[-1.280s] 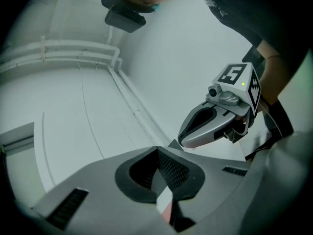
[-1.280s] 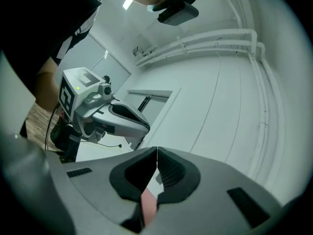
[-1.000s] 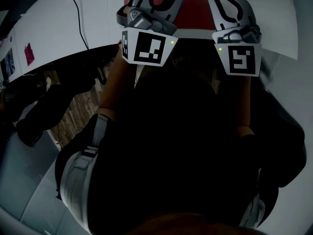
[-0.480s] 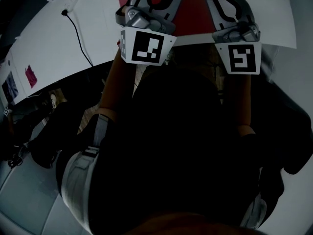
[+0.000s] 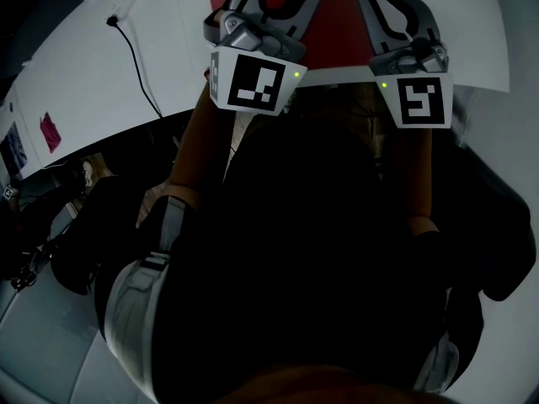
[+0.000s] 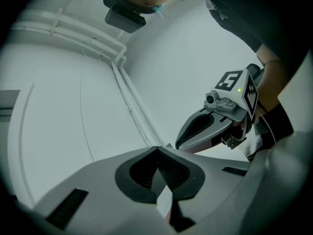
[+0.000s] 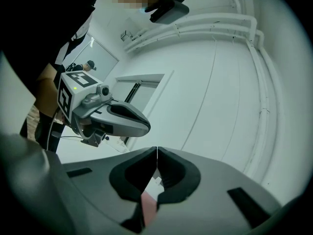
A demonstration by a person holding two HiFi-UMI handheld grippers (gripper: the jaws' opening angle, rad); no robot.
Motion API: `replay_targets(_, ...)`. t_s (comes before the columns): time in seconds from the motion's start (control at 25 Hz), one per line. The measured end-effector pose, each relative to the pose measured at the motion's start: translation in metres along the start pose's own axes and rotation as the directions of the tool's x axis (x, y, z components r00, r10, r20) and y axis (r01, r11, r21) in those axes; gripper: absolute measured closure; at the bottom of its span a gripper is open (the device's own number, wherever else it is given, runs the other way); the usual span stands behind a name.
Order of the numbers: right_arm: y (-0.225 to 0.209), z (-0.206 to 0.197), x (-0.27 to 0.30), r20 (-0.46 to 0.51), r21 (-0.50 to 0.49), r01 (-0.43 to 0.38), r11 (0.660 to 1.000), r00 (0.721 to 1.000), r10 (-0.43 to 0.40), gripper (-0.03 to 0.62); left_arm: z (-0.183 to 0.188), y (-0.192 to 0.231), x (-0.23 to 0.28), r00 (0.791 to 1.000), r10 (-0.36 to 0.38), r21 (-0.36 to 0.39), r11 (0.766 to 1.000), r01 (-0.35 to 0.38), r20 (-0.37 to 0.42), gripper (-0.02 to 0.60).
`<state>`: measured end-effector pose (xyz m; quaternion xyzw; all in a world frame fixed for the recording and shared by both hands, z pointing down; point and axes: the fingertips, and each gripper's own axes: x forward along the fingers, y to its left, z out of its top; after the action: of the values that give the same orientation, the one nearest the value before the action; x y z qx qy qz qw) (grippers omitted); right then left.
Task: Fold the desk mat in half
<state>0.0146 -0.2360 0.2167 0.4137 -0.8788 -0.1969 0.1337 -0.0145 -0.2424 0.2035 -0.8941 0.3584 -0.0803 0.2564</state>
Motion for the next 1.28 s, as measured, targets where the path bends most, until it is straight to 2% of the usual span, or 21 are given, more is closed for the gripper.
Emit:
replay_targets(0.48, -0.001, -0.011, 0.021, -0.016, 0.001, -0.064, 0.998, 0.998, 0.064, 0.565, -0.02, 0.006, 0.006, 0.999, 0.022, -0.032, 0.999, -0.023, -0.041, 0.568)
replay_targets(0.72, -0.016, -0.042, 0.034, -0.065, 0.022, -0.092, 0.995, 0.993, 0.094, 0.565, -0.039, 0.005, 0.032, 0.995, 0.019, -0.017, 1.0, -0.02, -0.098, 0.569)
replay_targets(1.2, -0.054, -0.106, 0.067, -0.131, 0.158, -0.124, 0.98, 0.981, 0.145, 0.562, -0.086, 0.007, 0.086, 0.985, 0.008, -0.063, 0.998, -0.02, -0.173, 0.569)
replay_targets(1.24, -0.057, -0.112, 0.069, -0.144, 0.167, -0.124, 0.978, 0.978, 0.149, 0.552, -0.09, 0.007, 0.092, 0.984, 0.008, -0.069, 0.997, -0.02, -0.177, 0.569)
replay_targets(1.28, -0.06, -0.12, 0.071, -0.16, 0.177, -0.125, 0.976, 0.975, 0.154, 0.509, -0.093, 0.007, 0.097, 0.984, 0.007, -0.075, 0.997, -0.02, -0.18, 0.568)
